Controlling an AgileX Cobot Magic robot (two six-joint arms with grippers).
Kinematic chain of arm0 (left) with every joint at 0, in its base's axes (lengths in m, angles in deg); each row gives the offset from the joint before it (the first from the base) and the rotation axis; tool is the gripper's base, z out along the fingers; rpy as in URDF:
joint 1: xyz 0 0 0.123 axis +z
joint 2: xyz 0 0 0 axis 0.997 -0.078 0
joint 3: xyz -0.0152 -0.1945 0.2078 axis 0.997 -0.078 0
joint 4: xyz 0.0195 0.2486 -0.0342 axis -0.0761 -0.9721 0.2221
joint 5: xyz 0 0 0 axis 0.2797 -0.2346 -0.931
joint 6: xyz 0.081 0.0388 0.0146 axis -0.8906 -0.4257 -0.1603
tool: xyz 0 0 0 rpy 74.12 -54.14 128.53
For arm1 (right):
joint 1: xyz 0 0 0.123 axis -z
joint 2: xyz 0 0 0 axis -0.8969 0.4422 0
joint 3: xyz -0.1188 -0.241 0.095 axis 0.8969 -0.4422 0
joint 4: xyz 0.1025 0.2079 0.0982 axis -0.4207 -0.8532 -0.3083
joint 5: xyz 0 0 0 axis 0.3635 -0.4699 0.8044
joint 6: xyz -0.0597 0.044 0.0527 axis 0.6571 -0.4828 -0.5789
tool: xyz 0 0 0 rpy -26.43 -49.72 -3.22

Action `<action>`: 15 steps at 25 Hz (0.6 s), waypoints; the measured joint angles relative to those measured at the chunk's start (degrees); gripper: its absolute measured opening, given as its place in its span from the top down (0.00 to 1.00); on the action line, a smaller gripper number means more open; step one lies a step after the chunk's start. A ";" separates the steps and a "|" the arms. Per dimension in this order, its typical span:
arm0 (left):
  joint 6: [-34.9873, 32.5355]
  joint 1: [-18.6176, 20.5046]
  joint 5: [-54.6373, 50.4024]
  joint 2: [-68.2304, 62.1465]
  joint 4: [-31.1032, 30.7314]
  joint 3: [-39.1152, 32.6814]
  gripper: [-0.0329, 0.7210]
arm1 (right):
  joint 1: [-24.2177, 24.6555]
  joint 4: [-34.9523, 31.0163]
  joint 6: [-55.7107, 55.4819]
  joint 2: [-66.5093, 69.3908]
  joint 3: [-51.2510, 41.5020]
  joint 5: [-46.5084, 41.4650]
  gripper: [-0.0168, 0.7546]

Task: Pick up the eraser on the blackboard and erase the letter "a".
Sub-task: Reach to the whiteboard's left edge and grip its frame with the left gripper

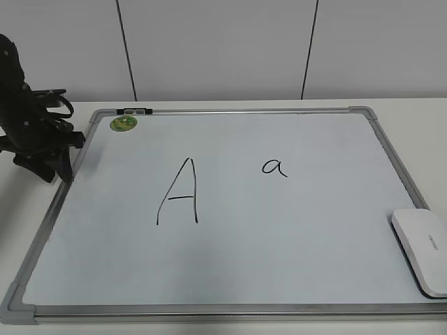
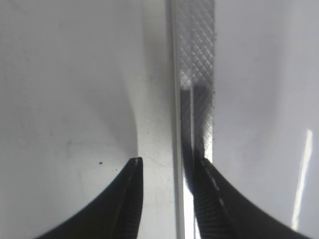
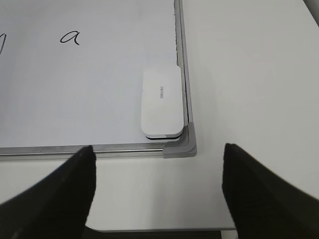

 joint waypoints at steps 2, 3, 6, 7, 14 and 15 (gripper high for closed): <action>0.00 0.11 0.00 -0.54 0.38 0.10 0.63 | 0.00 0.00 0.00 0.00 0.00 0.00 0.22; 0.00 0.11 -0.16 -0.52 0.49 0.23 0.63 | 0.00 0.00 0.00 0.00 0.00 0.00 0.22; 0.00 0.11 -0.41 -0.74 0.84 0.49 0.64 | 0.00 0.00 0.00 0.00 0.00 0.00 0.22; 0.00 0.11 -0.41 -0.74 0.84 0.48 0.64 | 0.00 0.00 0.00 0.00 0.00 0.00 0.22; 0.03 0.11 -0.61 -0.74 1.57 0.48 0.89 | 0.00 0.00 0.00 0.00 0.00 0.00 0.22; 0.29 0.11 -0.61 -0.74 1.69 0.48 0.91 | 0.00 0.00 0.00 0.00 0.00 0.00 0.22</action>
